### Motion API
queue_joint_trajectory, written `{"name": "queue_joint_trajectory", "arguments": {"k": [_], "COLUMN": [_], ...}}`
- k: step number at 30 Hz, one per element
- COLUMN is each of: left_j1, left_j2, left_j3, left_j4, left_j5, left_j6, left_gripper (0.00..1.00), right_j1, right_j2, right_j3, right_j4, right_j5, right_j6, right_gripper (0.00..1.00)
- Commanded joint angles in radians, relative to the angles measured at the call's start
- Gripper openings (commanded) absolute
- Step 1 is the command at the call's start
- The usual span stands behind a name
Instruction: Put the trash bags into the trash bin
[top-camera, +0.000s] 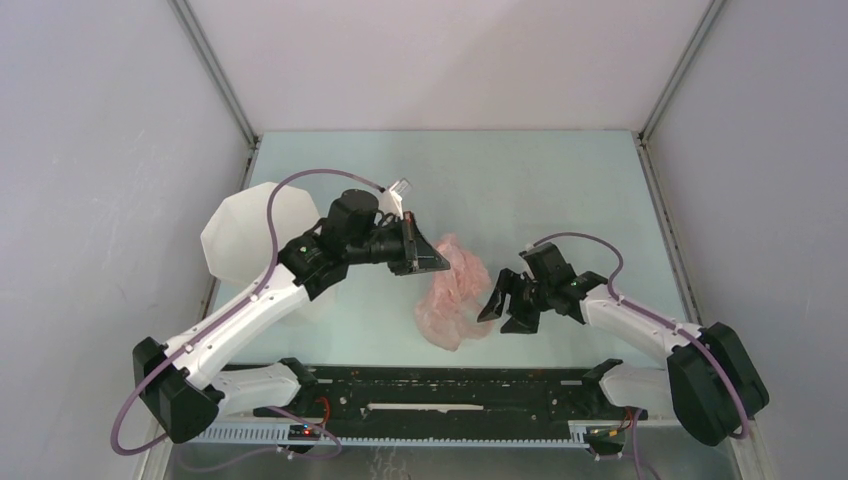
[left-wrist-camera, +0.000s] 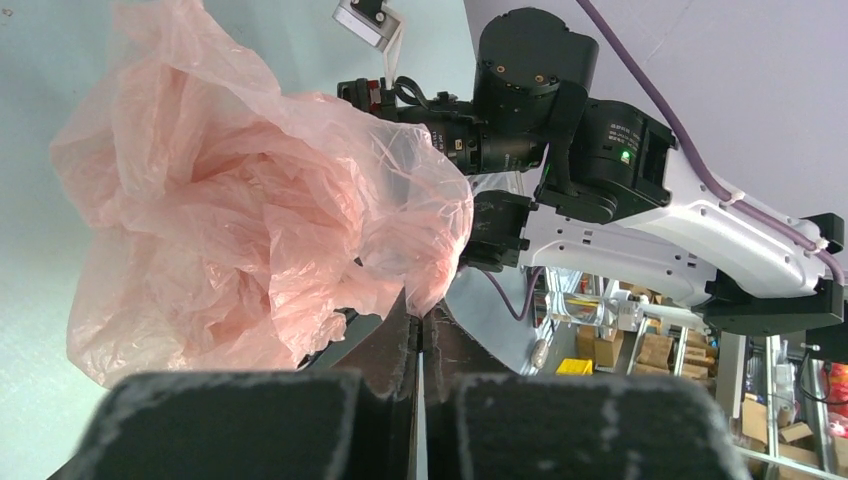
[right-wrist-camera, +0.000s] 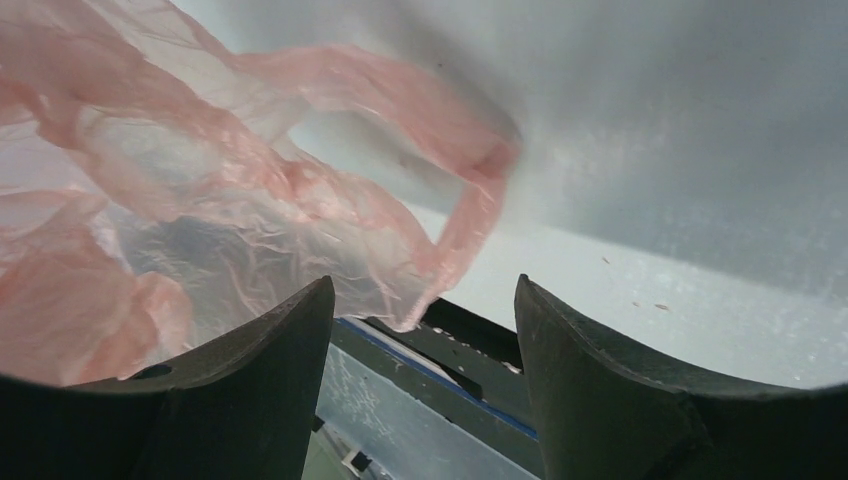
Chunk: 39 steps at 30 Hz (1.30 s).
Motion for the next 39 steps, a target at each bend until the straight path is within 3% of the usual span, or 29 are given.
{"name": "queue_joint_trajectory", "arguments": {"k": [1, 9, 13, 17, 19, 20, 25, 30, 34, 39], "left_j1": [-0.002, -0.002, -0.002, -0.002, -0.003, -0.001, 0.045, 0.163, 0.196, 0.195], "left_j2": [-0.002, 0.0, 0.0, -0.007, -0.009, -0.011, -0.01, 0.001, 0.018, 0.008], "left_j3": [0.065, 0.056, 0.052, 0.054, 0.062, 0.069, 0.173, 0.28, 0.342, 0.206], "left_j4": [0.016, 0.041, 0.042, 0.039, 0.021, 0.008, -0.184, -0.309, -0.293, -0.225], "left_j5": [0.029, 0.047, 0.05, 0.037, 0.017, 0.0, -0.175, -0.304, -0.286, -0.244], "left_j6": [0.021, -0.001, -0.002, 0.005, 0.023, 0.036, 0.138, 0.25, 0.32, 0.233], "left_gripper": [0.0, 0.0, 0.0, 0.0, 0.0, 0.0, 0.0, 0.0, 0.0, 0.0], "right_j1": [-0.009, 0.018, 0.065, 0.156, 0.145, 0.129, -0.086, -0.354, -0.359, -0.309], "right_j2": [-0.031, 0.049, 0.118, 0.125, 0.111, 0.095, -0.122, -0.295, -0.29, -0.292], "right_j3": [0.027, -0.013, 0.007, 0.056, 0.056, 0.057, 0.177, 0.483, 0.693, 0.588], "right_j4": [-0.067, 0.087, 0.171, 0.094, 0.048, 0.037, -0.132, -0.279, -0.344, -0.342], "right_j5": [0.047, 0.049, 0.106, 0.333, 0.389, 0.398, 0.405, 0.193, 0.018, -0.003], "right_j6": [-0.04, 0.037, 0.09, 0.09, 0.104, 0.089, -0.066, -0.303, -0.359, -0.318], "right_gripper": [0.76, 0.76, 0.69, 0.39, 0.1, 0.0, 0.0, 0.0, 0.0, 0.0]}}
